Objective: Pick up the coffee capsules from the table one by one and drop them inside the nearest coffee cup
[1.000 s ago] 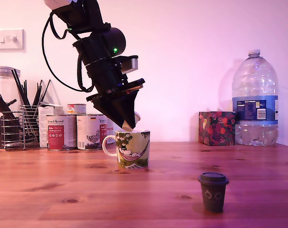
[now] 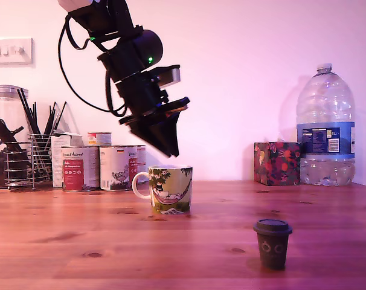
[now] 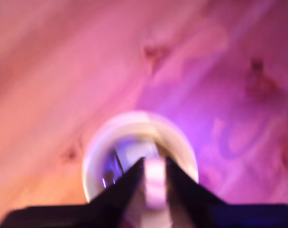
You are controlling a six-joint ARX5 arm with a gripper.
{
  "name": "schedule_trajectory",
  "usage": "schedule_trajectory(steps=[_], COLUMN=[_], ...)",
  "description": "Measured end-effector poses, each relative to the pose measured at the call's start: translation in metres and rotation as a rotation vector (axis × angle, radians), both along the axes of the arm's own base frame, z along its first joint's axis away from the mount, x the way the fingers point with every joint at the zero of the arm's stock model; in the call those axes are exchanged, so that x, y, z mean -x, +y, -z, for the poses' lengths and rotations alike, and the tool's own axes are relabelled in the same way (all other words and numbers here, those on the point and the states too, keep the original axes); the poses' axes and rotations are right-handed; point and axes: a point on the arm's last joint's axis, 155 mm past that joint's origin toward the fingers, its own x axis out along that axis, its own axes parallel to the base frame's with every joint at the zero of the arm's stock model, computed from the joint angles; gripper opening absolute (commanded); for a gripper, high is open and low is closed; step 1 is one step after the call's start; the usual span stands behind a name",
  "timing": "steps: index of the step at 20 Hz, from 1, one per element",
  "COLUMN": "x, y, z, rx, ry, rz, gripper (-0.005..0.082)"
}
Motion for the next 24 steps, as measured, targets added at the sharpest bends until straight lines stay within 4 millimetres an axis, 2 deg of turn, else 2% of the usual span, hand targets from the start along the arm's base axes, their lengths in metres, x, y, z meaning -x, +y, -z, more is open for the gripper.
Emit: schedule_trajectory(steps=[2, 6, 8, 10, 16, 21, 24], x=[0.009, 0.018, 0.03, 0.043, 0.072, 0.09, 0.096], y=[0.005, 0.018, 0.028, 0.042, 0.101, 0.146, 0.159], z=[-0.01, -0.056, -0.073, -0.08, -0.072, -0.099, -0.107], rx=[0.025, 0.12, 0.174, 0.209, 0.204, 0.243, 0.262], ry=[-0.037, -0.191, -0.247, -0.282, -0.341, -0.418, -0.432], rz=[0.002, -0.02, -0.048, -0.075, -0.207, -0.309, -0.35], gripper=[-0.0019, -0.0019, -0.0019, -0.0019, -0.0019, -0.0019, -0.0019])
